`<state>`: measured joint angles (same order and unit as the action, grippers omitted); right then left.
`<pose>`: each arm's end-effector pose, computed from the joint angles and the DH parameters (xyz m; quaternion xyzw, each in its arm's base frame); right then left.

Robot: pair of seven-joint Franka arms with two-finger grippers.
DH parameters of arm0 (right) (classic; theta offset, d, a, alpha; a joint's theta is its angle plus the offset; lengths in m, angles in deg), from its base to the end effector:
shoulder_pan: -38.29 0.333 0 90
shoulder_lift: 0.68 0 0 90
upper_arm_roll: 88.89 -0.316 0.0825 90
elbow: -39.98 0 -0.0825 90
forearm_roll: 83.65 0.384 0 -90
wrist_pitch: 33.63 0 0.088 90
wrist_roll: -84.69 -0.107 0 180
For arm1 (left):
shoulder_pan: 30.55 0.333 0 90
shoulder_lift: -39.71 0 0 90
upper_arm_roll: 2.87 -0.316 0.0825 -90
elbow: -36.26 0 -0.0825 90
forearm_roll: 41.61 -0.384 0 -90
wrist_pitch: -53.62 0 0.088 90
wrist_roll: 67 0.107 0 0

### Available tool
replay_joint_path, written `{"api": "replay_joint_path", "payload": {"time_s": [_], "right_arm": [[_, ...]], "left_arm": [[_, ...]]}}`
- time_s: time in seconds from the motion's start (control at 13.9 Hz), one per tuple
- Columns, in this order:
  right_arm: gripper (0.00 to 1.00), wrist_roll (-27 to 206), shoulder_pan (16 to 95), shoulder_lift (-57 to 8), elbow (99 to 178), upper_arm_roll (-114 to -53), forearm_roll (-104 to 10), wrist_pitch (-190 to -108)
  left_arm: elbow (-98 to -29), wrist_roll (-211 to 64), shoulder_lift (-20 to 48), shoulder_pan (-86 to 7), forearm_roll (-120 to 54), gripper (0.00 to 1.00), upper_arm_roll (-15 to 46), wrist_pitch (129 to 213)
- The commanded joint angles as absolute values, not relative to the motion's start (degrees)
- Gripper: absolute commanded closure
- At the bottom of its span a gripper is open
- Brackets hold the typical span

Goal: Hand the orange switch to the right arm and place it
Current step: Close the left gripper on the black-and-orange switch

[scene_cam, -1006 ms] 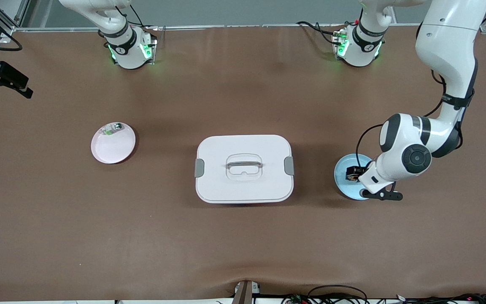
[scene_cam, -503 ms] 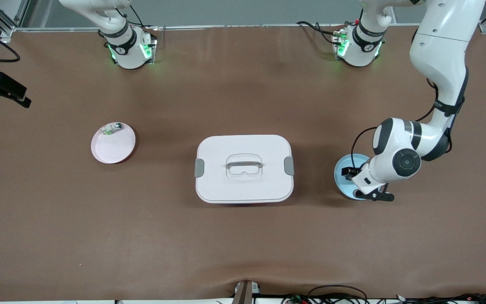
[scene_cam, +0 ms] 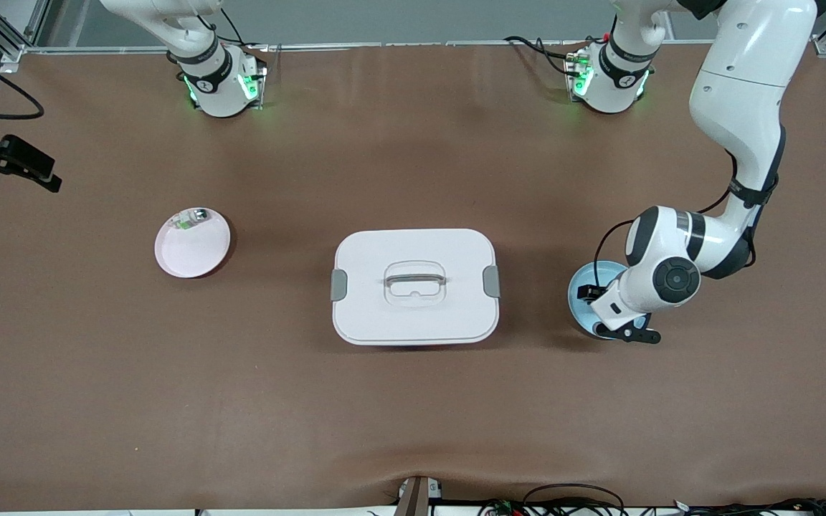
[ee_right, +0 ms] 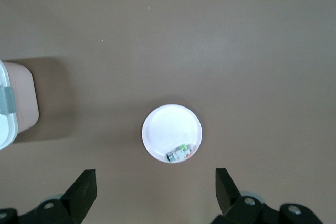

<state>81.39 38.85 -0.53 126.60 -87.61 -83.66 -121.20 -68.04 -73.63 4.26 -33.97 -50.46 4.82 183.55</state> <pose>0.5499 -0.0069 0.6499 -0.9993 0.0351 -0.0096 0.0002 0.6206 -0.1137 0.1854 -0.9930 0.0841 0.0779 0.0275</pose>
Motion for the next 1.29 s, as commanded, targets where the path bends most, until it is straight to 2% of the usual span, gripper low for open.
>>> {"api": "replay_joint_path", "payload": {"time_s": [0.0,0.65,0.72,1.08,1.22], "right_arm": [[0.0,81.1,39.2,-2.3,124.9,-87.8,-83.4,-122.0],[0.0,80.6,38.8,-2.2,125.4,-87.7,-83.4,-121.3],[0.0,80.7,38.9,-2.2,125.4,-87.6,-83.4,-121.1],[0.0,80.6,39.3,-1.7,125.2,-87.7,-83.5,-119.7],[0.0,80.6,39.3,-1.7,125.3,-87.7,-83.5,-118.1]], "left_arm": [[-68.0,-74.3,4.4,-34.1,-51.5,0.0,4.9,184.1],[-68.2,-74.5,3.6,-34.0,-51.5,0.0,4.9,184.8],[-68.2,-74.6,3.6,-34.0,-51.5,0.03,4.9,184.8],[-69.0,-74.6,4.2,-34.0,-51.5,0.56,4.9,184.7],[-69.7,-75.5,5.0,-33.8,-51.5,0.71,4.9,184.2]]}}
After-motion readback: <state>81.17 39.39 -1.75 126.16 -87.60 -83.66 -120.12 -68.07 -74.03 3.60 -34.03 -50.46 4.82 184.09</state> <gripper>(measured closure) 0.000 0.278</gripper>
